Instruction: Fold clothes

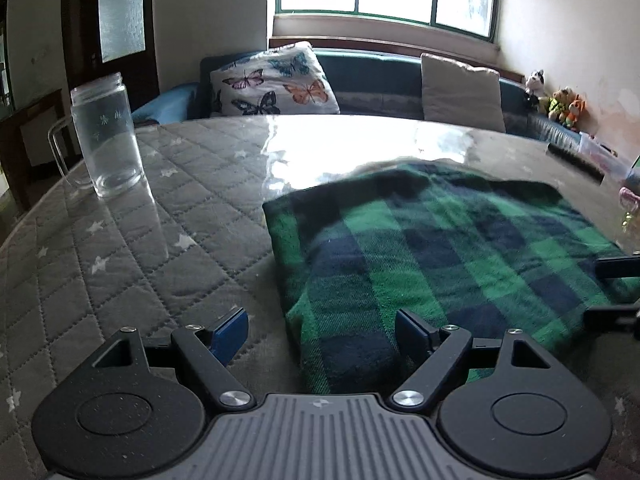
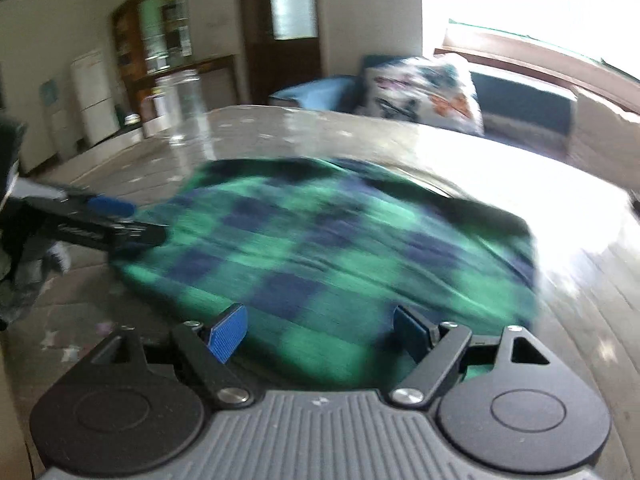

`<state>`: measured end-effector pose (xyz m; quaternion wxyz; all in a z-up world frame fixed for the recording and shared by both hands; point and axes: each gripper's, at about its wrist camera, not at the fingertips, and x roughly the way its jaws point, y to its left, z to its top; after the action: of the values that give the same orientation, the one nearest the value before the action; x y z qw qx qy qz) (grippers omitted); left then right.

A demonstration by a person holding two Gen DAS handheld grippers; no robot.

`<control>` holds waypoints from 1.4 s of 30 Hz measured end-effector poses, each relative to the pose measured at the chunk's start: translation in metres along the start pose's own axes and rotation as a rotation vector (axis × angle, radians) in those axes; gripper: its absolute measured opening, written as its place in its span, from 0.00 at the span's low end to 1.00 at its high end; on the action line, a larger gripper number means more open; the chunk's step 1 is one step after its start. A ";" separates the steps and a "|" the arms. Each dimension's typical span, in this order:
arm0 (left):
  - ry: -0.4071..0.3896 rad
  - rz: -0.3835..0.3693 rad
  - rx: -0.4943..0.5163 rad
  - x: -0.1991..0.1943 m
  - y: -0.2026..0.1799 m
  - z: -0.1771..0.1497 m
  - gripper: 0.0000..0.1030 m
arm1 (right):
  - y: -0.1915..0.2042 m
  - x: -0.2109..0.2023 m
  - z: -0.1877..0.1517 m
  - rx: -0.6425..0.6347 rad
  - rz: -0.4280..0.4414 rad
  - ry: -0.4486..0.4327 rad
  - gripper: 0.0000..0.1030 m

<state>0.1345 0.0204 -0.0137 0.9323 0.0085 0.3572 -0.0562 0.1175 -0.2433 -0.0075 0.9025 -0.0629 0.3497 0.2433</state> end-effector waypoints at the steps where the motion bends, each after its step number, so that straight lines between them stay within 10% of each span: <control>1: 0.004 0.000 0.000 0.001 0.000 0.000 0.81 | -0.009 -0.002 -0.003 0.022 -0.014 0.002 0.80; 21: 0.045 0.123 0.035 0.057 0.026 0.054 0.81 | -0.068 0.003 0.001 0.141 -0.077 0.005 0.80; 34: 0.049 -0.042 0.004 0.058 0.037 0.064 0.05 | -0.046 0.009 0.006 0.000 -0.046 -0.029 0.80; 42: -0.004 -0.070 0.107 0.053 0.039 0.073 0.03 | -0.035 0.020 -0.004 -0.105 -0.063 -0.002 0.84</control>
<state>0.2268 0.0502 0.0045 0.9287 0.0456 0.3521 -0.1075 0.1451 -0.2672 -0.0256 0.9056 -0.1209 0.3334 0.2328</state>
